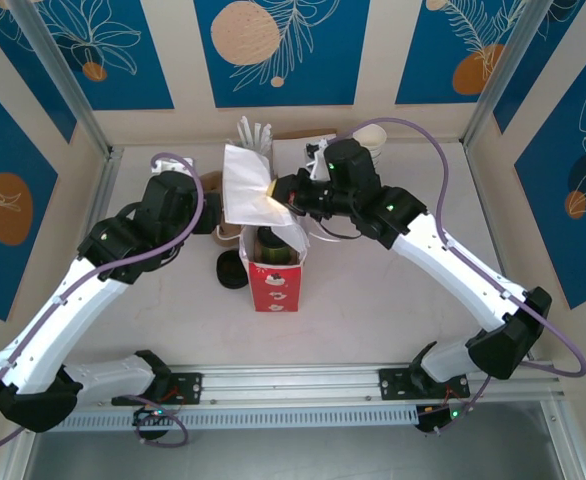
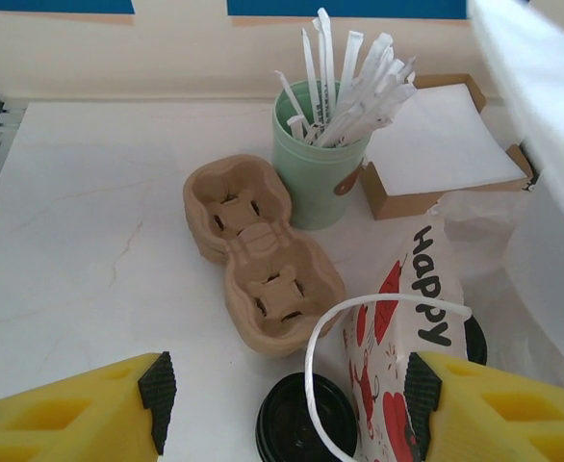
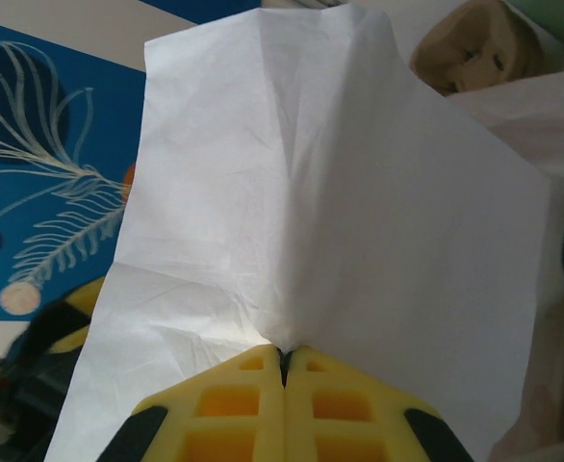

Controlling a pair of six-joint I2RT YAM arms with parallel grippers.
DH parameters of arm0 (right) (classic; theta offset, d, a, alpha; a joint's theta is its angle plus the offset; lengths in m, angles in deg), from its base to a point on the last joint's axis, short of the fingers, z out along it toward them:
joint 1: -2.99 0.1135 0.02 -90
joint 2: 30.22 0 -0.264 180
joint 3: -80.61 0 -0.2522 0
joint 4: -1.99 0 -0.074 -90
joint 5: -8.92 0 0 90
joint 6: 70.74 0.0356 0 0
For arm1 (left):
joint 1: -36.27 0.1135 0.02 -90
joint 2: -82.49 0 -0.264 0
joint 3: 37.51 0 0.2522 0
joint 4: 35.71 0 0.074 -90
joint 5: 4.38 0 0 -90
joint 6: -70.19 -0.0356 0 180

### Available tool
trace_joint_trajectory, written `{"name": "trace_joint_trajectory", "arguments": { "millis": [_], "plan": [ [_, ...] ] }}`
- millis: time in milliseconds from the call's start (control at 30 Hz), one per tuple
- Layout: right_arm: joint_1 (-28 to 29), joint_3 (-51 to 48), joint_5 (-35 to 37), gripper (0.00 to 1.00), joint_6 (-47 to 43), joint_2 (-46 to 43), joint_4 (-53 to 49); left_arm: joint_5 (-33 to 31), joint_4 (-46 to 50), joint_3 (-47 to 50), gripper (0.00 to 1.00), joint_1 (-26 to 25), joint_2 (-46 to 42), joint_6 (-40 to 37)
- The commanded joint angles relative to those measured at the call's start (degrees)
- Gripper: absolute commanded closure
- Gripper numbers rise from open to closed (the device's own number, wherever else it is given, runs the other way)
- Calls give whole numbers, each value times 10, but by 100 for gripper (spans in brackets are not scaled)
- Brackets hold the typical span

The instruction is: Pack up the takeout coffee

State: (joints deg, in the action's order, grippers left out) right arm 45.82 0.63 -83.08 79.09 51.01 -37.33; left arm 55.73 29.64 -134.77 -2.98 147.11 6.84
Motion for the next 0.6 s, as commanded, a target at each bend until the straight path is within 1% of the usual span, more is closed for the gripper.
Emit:
{"name": "trace_joint_trajectory", "arguments": {
  "millis": [0, 100, 200, 300, 433, 567],
  "plan": [
    [15, 26, 54, 100, -50, 17, -76, 2, -18, 9, 34, 7, 1, 6],
    [31, 38, 94, 100, -80, 29, -120, 13, -23, 13, 34, 8, 5, 6],
    [51, 52, 150, 100, -111, 42, -162, 17, -24, 14, 34, 8, 9, 9],
    [66, 66, 179, 100, -133, 56, -192, 26, -28, 17, 34, 8, 13, 9],
    [92, 108, 246, 100, -165, 88, -248, 42, -36, 23, 34, 9, 19, 11],
    [110, 143, 280, 100, -183, 116, -287, 49, -38, 25, 34, 9, 24, 12]
  ]
}}
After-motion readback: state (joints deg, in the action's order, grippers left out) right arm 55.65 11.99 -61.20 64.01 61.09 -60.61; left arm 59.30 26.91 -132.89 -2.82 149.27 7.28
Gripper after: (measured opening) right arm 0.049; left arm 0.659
